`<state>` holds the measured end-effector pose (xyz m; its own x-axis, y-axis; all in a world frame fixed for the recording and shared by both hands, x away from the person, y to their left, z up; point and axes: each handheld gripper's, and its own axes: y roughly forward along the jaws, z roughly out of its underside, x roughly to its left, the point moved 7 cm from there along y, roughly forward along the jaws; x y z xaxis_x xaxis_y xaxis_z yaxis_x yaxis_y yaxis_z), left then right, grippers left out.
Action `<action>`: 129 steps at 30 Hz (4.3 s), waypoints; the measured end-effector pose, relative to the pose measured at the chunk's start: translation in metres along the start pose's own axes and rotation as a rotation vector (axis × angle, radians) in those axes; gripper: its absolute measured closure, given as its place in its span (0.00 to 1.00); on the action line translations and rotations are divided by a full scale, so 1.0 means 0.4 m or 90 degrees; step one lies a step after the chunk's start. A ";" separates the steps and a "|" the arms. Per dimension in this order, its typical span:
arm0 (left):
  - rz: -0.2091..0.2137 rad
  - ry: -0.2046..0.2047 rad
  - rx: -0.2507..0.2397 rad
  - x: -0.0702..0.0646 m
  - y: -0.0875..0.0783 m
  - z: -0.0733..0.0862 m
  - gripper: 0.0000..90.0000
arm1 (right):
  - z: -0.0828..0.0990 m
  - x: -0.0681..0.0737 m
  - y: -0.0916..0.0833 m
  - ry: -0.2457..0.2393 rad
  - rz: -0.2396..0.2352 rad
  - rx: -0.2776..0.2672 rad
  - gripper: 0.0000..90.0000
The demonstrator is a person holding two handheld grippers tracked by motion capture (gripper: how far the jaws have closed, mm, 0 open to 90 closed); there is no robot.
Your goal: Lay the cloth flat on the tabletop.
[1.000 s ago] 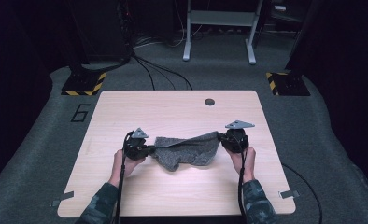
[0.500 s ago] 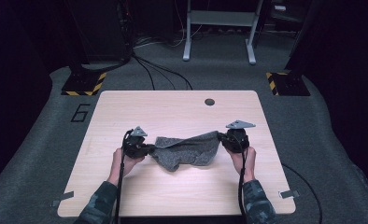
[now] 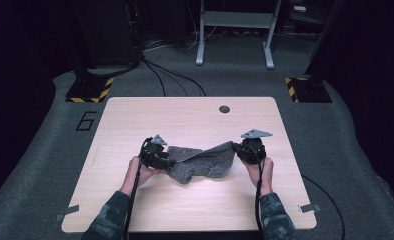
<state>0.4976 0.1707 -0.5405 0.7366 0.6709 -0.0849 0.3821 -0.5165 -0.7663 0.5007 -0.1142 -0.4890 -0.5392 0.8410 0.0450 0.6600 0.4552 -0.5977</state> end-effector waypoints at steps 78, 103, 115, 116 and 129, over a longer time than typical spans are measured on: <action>-0.033 -0.176 -0.106 -0.001 -0.062 0.052 0.28 | 0.093 -0.033 0.013 0.077 -0.027 0.072 0.48; 0.019 -0.125 -0.085 -0.071 0.009 0.052 0.96 | 0.089 -0.022 0.147 0.068 0.002 0.094 0.99; 0.019 -0.154 -0.111 0.049 -0.103 -0.009 0.95 | -0.029 0.013 0.022 0.031 0.024 0.019 1.00; 0.019 -0.154 -0.111 0.049 -0.103 -0.009 0.95 | -0.029 0.013 0.022 0.031 0.024 0.019 1.00; -0.026 -0.205 -0.063 0.100 -0.050 0.027 0.44 | -0.015 -0.019 0.116 0.062 0.023 0.103 0.68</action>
<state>0.5134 0.2136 -0.5352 0.5116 0.8175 -0.2646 0.4711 -0.5244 -0.7093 0.5385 -0.0976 -0.5124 -0.4585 0.8837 0.0942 0.5804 0.3780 -0.7213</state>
